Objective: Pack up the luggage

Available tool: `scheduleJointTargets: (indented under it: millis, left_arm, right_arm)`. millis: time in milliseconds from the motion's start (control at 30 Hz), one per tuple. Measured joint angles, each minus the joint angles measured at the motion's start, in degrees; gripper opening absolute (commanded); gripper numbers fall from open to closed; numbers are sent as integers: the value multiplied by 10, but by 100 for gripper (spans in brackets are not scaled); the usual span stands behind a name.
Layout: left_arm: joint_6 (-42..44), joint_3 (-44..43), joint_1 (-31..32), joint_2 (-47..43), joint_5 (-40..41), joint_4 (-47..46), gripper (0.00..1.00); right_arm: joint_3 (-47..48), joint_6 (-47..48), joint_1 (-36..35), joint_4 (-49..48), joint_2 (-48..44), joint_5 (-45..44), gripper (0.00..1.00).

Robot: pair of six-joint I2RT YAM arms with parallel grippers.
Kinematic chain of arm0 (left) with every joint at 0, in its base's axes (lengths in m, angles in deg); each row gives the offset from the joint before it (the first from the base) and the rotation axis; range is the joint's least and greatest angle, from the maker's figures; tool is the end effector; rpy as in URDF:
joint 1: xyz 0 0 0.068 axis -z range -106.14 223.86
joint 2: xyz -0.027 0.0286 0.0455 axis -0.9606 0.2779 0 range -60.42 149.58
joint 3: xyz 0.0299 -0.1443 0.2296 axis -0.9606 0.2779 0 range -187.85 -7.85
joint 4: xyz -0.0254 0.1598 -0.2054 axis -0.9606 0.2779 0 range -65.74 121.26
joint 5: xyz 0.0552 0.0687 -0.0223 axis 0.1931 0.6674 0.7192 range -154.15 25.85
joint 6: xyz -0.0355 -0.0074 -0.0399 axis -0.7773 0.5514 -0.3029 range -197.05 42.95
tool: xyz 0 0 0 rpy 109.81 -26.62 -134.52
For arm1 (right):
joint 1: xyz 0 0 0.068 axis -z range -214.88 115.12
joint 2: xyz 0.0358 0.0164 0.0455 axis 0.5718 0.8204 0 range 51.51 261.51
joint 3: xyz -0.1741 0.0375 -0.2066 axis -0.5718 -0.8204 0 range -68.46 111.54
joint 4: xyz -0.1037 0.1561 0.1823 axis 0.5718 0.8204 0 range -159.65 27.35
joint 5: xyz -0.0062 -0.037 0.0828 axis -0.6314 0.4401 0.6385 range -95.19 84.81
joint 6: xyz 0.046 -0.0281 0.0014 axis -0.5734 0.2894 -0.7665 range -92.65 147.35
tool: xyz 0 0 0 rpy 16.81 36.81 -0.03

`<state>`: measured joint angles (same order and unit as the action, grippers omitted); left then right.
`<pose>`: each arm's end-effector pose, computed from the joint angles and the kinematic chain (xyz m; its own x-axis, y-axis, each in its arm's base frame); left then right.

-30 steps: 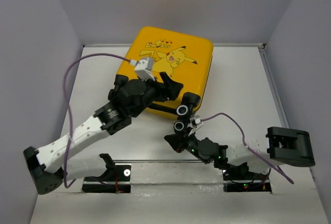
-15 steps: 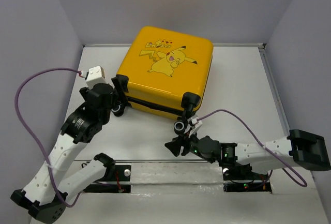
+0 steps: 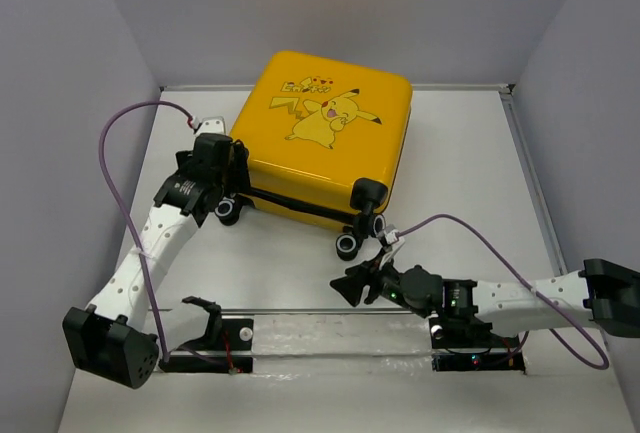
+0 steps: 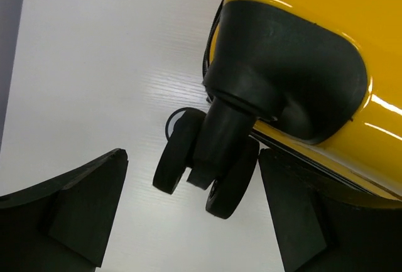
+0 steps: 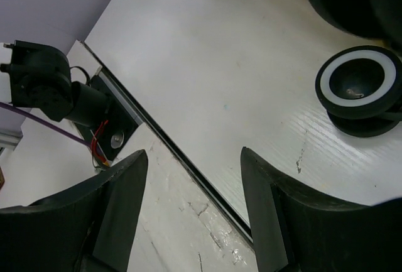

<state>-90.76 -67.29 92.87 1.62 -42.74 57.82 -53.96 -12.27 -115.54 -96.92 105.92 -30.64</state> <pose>0.2219 -0.0627 0.3323 -0.5477 -0.0448 -0.8355 -0.1084 0.9940 0.0178 0.0469 0.1913 0.1937 -0.5521 0.1909 -0.8116 -0.6113 0.5693 0.5497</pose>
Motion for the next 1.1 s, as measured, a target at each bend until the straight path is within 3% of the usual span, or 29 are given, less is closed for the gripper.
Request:
scheduleJointTargets:
  millis: [233, 533, 867, 1100]
  left_arm:
    - [15, 11, -3, 25, -65, -41, 81]
    - [24, 24, -9, 25, -77, -59, 68]
    - [11, 48, -30, 8, -114, -85, 87]
    - [-8, 61, -64, 8, -190, -79, 86]
  right_arm:
    - [-4, 2, 0, 8, 1, -5, 67]
    - [-5, -1, 0, 26, -2, -26, 69]
    - [-12, -7, 0, 80, -38, -51, 70]
    - [-12, -7, 0, 94, -30, -52, 70]
